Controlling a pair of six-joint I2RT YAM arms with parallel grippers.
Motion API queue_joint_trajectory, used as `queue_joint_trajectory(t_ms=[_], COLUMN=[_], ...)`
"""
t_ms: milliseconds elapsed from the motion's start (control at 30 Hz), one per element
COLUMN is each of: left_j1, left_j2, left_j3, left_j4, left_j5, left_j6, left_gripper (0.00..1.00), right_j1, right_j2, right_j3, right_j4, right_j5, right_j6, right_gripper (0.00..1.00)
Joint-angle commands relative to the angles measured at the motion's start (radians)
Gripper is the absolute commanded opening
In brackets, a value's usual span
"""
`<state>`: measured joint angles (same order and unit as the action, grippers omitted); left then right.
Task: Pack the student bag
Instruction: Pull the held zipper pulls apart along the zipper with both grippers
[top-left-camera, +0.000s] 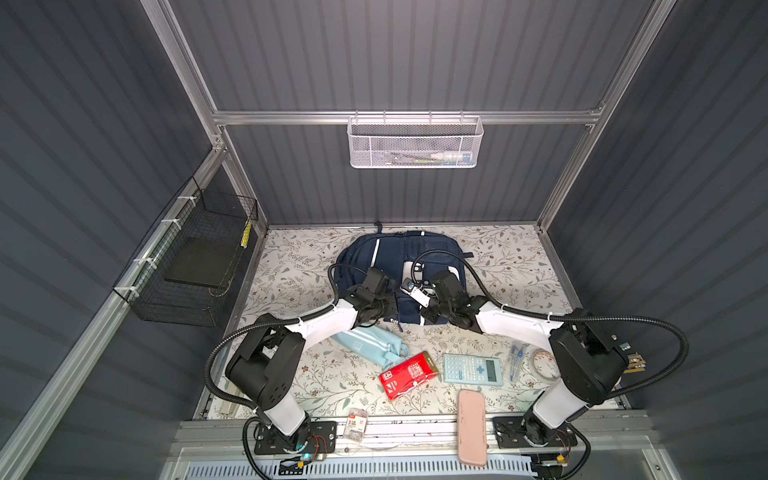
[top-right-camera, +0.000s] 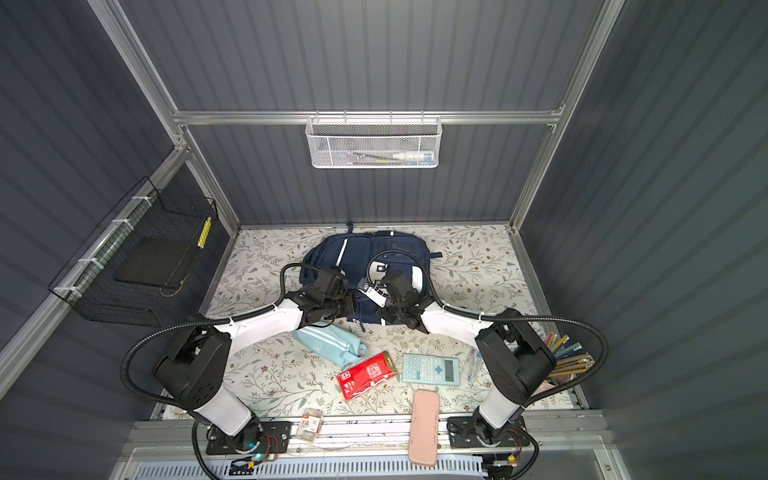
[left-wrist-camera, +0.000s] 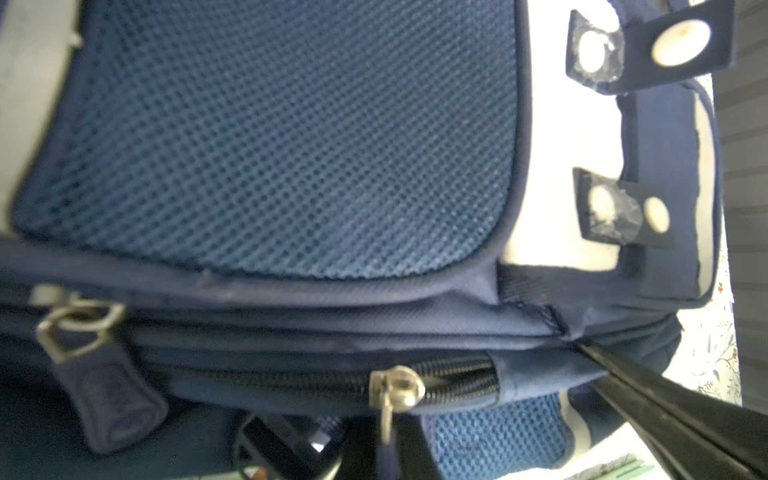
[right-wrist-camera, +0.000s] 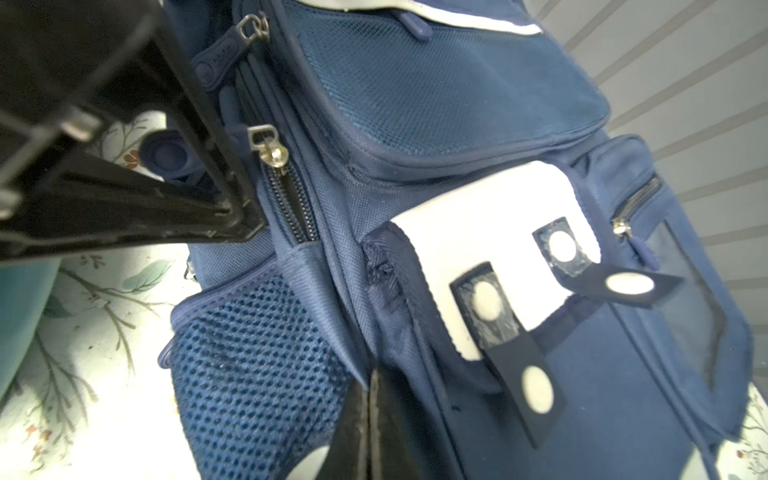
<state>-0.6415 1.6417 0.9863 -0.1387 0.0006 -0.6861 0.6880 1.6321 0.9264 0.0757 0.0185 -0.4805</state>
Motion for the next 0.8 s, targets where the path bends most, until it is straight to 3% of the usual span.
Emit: queue_joint_trajectory(t_ms=[0, 333, 567, 667, 767], left_j1=[0.072, 0.189, 0.193, 0.183, 0.168], left_j2=[-0.027, -0.168, -0.166, -0.168, -0.17], left_j3=[-0.011, 0.001, 0.005, 0.01, 0.016], left_j4=[-0.119, -0.251, -0.202, -0.18, -0.164], left_j5=[-0.096, -0.126, 0.014, 0.06, 0.105], left_j6=[0.057, 0.191, 0.174, 0.151, 0.124], left_gripper=[0.0, 0.0, 0.0, 0.0, 0.0], right_j1=[-0.032, -0.114, -0.129, -0.125, -0.067], right_j2=[-0.037, -0.112, -0.127, -0.134, -0.158], right_j3=[-0.03, -0.064, -0.068, -0.055, -0.038], right_j4=[-0.06, -0.085, -0.088, -0.102, -0.105], right_j5=[0.122, 0.127, 0.114, 0.101, 0.045], right_j6=[-0.013, -0.012, 0.003, 0.053, 0.114], right_gripper=[0.0, 0.0, 0.0, 0.25, 0.4])
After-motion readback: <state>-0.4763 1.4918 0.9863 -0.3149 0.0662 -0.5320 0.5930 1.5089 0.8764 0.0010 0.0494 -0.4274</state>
